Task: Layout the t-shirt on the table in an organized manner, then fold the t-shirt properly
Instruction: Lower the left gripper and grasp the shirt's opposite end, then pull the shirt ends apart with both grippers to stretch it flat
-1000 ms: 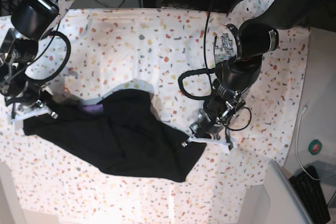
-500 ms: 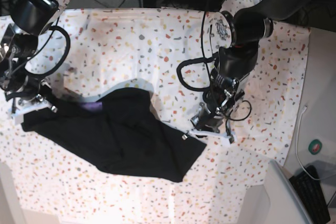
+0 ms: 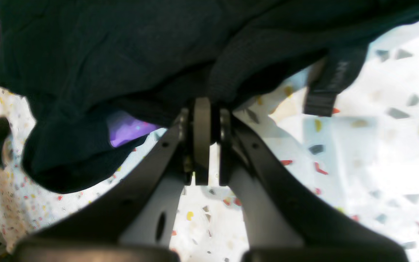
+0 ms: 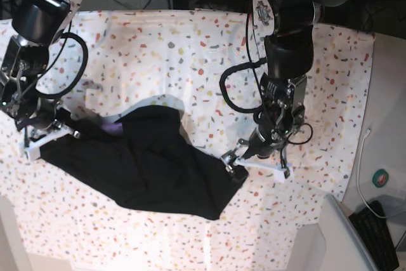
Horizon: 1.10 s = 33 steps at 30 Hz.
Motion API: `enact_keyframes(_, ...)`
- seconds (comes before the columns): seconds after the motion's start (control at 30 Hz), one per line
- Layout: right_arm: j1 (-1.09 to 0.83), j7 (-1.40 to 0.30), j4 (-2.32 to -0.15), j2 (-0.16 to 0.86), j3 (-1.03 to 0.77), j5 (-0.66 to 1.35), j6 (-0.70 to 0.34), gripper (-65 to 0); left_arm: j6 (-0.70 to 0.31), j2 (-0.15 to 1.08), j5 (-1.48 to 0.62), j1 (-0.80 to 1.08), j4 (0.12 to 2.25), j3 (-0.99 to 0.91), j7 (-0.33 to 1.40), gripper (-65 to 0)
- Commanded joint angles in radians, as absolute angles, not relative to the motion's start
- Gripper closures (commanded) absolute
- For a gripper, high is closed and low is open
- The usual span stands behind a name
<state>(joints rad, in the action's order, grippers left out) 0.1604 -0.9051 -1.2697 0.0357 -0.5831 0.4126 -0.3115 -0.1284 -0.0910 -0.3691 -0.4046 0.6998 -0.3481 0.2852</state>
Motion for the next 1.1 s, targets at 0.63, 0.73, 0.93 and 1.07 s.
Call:
enact_keyframes(0.63,0.18,-0.897,-1.288,0.058,-0.587,0.427,-0.32,0.0,-0.13,-0.054,-0.366,-0.648,0.265,-0.343,0.042,0.0)
enact_keyframes(0.73,0.171,-0.897,-1.288,0.081,-0.584,0.427,-0.32,0.0,-0.13,-0.005,-0.367,-0.61,0.371,-0.344,0.159,0.0)
enact_keyframes(0.93,0.142,-0.898,-1.425,0.119,-0.573,0.427,-0.32,0.0,-0.13,0.087,-0.366,-0.444,0.809,-0.344,0.426,0.0)
enact_keyframes(1.07,0.139,-0.898,-1.484,0.17,-0.473,0.423,-0.318,0.0,-0.13,0.134,-0.366,-0.332,1.009,-0.343,0.526,0.0)
